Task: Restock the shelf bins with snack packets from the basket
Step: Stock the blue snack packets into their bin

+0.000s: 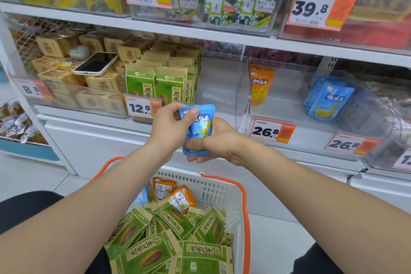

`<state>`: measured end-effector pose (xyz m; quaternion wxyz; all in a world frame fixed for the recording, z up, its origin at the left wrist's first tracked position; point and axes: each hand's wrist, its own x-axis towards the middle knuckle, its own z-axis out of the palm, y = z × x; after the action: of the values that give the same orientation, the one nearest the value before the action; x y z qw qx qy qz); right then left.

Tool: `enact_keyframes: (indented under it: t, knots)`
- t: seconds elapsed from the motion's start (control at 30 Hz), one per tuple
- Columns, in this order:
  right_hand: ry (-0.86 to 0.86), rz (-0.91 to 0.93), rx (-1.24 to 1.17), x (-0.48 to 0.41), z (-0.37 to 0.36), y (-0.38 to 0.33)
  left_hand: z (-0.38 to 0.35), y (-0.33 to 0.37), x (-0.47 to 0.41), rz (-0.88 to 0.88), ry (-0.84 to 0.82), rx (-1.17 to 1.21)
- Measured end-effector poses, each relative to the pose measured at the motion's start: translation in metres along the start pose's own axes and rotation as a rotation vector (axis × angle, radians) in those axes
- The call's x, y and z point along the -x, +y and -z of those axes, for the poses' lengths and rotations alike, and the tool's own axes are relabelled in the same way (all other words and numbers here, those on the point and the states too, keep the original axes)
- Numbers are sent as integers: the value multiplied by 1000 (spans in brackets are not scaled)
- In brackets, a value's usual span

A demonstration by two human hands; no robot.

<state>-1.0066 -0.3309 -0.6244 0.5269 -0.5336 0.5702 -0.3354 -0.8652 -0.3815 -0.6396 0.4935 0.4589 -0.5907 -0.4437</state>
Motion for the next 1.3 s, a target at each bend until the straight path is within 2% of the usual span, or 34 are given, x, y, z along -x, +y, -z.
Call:
enact_keyframes:
  t: [0.07,0.13,0.2,0.33,0.43,0.5,0.57,0.67,0.8,0.87,1.07,1.3]
  knots:
    - [84,-29,27,-3,-4,5,0,1,-1,-184,3,-172]
    - [158,-14,73,-4,-4,9,0,6,1,-237,-5,-226]
    - [172,39,90,-3,-1,9,2,10,1,-165,22,-143]
    - [24,226,-13,6,4,1,5,22,1,-19,43,98]
    - [80,313,-73,5,10,-2,1,27,5,-71,-107,79]
    - [90,296,-75,5,17,-6,-3,27,7,-72,-176,117]
    - [73,279,-90,7,25,-11,-7,30,4,-21,-186,190]
    - [127,397,-48,12,38,-18,-14,38,2,80,-217,324]
    - [162,430,52,27,67,-32,-30,48,3,90,-240,372]
    - [171,428,71,37,82,-36,-42,52,4,22,-220,340]
    - [414,406,194,40,127,-24,-89,60,5,-257,-201,42]
    - [677,275,71,53,183,-8,-180,85,7,-395,-164,-148]
